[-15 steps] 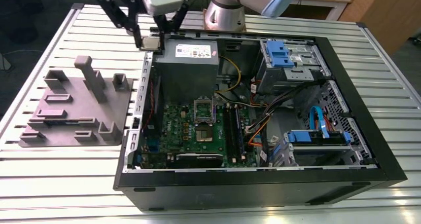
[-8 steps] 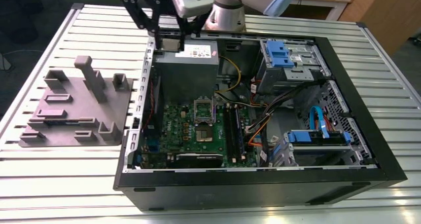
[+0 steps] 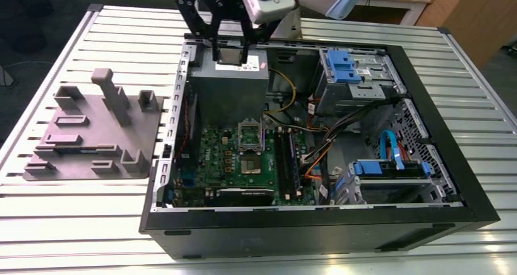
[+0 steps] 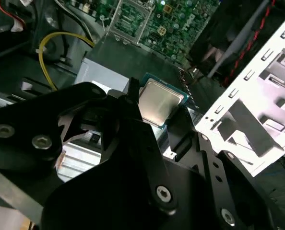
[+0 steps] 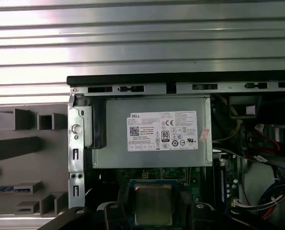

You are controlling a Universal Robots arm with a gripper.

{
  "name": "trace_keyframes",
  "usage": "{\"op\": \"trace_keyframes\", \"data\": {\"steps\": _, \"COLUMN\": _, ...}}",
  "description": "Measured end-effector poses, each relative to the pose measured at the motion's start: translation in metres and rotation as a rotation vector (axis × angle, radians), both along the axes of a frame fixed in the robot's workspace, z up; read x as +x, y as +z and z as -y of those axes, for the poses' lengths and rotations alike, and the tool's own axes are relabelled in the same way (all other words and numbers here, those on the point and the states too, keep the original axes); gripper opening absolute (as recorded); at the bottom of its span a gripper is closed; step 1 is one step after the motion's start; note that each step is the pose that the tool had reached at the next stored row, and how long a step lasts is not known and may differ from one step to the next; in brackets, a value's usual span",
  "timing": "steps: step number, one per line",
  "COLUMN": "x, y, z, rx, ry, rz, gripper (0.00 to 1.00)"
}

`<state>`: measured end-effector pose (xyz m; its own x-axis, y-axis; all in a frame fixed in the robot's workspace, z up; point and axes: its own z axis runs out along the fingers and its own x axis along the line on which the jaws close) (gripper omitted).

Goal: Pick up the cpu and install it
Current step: 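Pick up the cpu and move it towards the insertion slot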

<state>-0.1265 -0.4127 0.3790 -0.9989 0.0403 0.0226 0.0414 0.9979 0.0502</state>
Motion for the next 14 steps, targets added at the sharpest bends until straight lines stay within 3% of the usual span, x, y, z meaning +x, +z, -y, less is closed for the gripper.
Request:
{"op": "trace_keyframes", "data": {"steps": 7, "x": 0.0092, "y": -0.0021, "z": 0.0046, "rx": -0.0001, "ry": 0.000, "rz": 0.0012, "gripper": 0.47}}
{"op": "trace_keyframes", "data": {"steps": 11, "x": 0.0096, "y": -0.0056, "z": 0.0143, "rx": 0.0001, "ry": 0.000, "rz": 0.0106, "gripper": 0.47}}
{"op": "trace_keyframes", "data": {"steps": 14, "x": 0.0108, "y": -0.0106, "z": 0.0218, "rx": 0.0001, "ry": 0.000, "rz": 0.0125, "gripper": 0.47}}
